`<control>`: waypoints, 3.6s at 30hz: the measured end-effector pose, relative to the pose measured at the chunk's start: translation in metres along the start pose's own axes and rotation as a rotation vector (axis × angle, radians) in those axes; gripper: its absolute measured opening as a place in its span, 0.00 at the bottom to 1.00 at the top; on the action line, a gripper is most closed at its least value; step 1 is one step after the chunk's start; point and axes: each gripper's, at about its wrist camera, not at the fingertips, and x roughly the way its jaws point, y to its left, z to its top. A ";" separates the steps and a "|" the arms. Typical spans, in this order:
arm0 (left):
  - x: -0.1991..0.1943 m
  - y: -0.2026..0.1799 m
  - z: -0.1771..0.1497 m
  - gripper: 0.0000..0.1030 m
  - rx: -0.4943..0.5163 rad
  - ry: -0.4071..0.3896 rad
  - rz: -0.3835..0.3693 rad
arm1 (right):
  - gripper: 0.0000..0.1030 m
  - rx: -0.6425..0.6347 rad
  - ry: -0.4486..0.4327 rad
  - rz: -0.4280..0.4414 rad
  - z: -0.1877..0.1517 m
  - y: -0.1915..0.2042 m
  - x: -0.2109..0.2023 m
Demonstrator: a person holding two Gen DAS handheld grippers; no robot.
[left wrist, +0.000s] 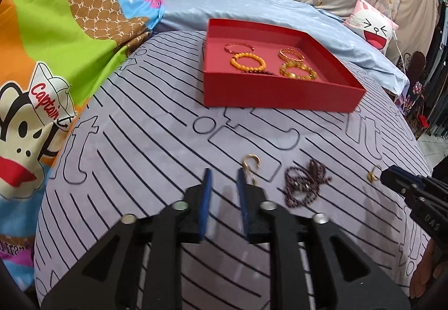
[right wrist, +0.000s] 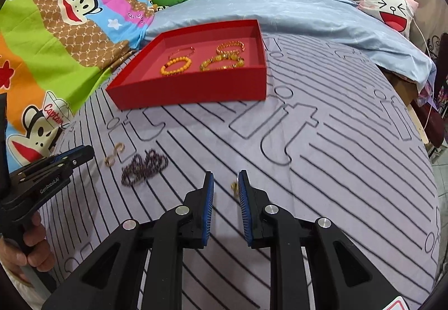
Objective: Organize jewelry
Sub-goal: 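Move the left tool to the garnet strand while the right tool reaches the gold ring, then close the left tool on the garnet strand while the right tool grips the gold ring, then carry the garnet strand and gold ring into the red tray and open both tools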
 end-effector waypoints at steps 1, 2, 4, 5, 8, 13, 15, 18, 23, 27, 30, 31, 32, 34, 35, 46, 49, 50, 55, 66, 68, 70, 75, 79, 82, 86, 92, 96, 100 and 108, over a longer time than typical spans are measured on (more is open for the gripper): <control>-0.002 -0.002 -0.002 0.23 0.002 -0.002 -0.008 | 0.19 0.005 0.004 0.000 -0.002 -0.002 0.000; -0.003 -0.005 -0.004 0.23 0.005 -0.002 -0.014 | 0.19 0.014 0.011 -0.001 -0.006 -0.004 -0.001; -0.005 -0.009 -0.008 0.23 0.013 0.000 -0.022 | 0.19 0.023 0.018 -0.004 -0.010 -0.008 -0.001; -0.005 -0.011 -0.009 0.23 0.017 0.001 -0.022 | 0.19 0.028 0.020 -0.005 -0.012 -0.010 -0.001; -0.005 -0.015 -0.010 0.23 0.018 0.007 -0.035 | 0.19 0.040 0.023 -0.006 -0.015 -0.015 -0.001; -0.006 -0.020 -0.013 0.25 0.015 0.015 -0.057 | 0.19 0.047 0.013 -0.001 -0.014 -0.016 -0.003; -0.006 -0.024 -0.013 0.28 0.020 0.016 -0.062 | 0.19 0.049 0.013 0.001 -0.014 -0.016 -0.002; -0.006 -0.032 -0.010 0.33 0.031 0.011 -0.078 | 0.19 0.062 0.016 0.011 -0.014 -0.019 -0.001; 0.002 -0.046 -0.006 0.33 0.046 0.021 -0.109 | 0.19 0.064 0.019 0.012 -0.014 -0.019 0.000; 0.008 -0.053 -0.004 0.33 0.032 0.039 -0.135 | 0.19 0.069 0.019 0.012 -0.014 -0.021 0.001; 0.010 -0.054 0.000 0.32 0.016 0.039 -0.145 | 0.19 0.073 0.019 0.011 -0.013 -0.022 0.002; 0.012 -0.055 0.001 0.32 0.014 0.041 -0.147 | 0.19 0.076 0.019 0.012 -0.012 -0.023 0.002; 0.015 -0.056 0.003 0.32 0.011 0.050 -0.149 | 0.19 0.077 0.018 0.013 -0.012 -0.024 0.003; 0.020 -0.058 0.003 0.31 0.012 0.059 -0.148 | 0.19 0.078 0.018 0.015 -0.011 -0.024 0.002; 0.023 -0.059 0.000 0.31 0.020 0.069 -0.141 | 0.19 0.077 0.017 0.015 -0.011 -0.024 0.002; 0.025 -0.054 -0.009 0.15 0.015 0.085 -0.177 | 0.19 0.071 0.017 0.020 -0.007 -0.024 0.003; 0.026 -0.050 -0.008 0.12 0.005 0.091 -0.188 | 0.19 0.065 0.015 0.022 -0.006 -0.021 0.003; 0.027 -0.051 -0.008 0.12 0.007 0.091 -0.186 | 0.24 0.065 0.016 0.023 -0.006 -0.020 0.004; 0.027 -0.052 -0.009 0.08 0.011 0.095 -0.197 | 0.31 0.057 0.016 0.015 -0.004 -0.017 0.007; 0.024 -0.048 -0.005 0.07 -0.007 0.101 -0.208 | 0.08 0.055 0.030 0.017 0.001 -0.014 0.018; 0.024 -0.048 -0.005 0.07 -0.009 0.100 -0.210 | 0.05 0.057 0.028 0.017 0.001 -0.014 0.017; 0.022 -0.047 -0.005 0.07 -0.010 0.096 -0.211 | 0.03 0.060 0.022 0.019 0.001 -0.015 0.016; 0.014 -0.048 -0.001 0.07 -0.008 0.085 -0.225 | 0.03 0.066 0.001 0.029 0.005 -0.015 0.006; 0.004 -0.047 0.006 0.07 -0.003 0.062 -0.236 | 0.03 0.064 -0.021 0.031 0.009 -0.016 -0.002; -0.004 -0.047 0.011 0.07 0.000 0.044 -0.239 | 0.03 0.064 -0.034 0.033 0.013 -0.017 -0.008; -0.011 -0.046 0.021 0.07 0.002 0.027 -0.245 | 0.03 0.060 -0.050 0.043 0.020 -0.016 -0.013; -0.017 -0.047 0.047 0.07 0.010 -0.010 -0.248 | 0.03 0.027 -0.081 0.061 0.045 -0.011 -0.017; -0.012 -0.044 0.075 0.07 0.018 -0.034 -0.238 | 0.03 0.017 -0.089 0.094 0.073 -0.008 -0.010; 0.005 -0.040 0.109 0.07 0.016 -0.043 -0.235 | 0.03 -0.006 -0.094 0.110 0.111 -0.002 0.005; 0.058 -0.046 0.178 0.07 0.043 -0.016 -0.238 | 0.03 -0.037 -0.086 0.119 0.186 0.010 0.050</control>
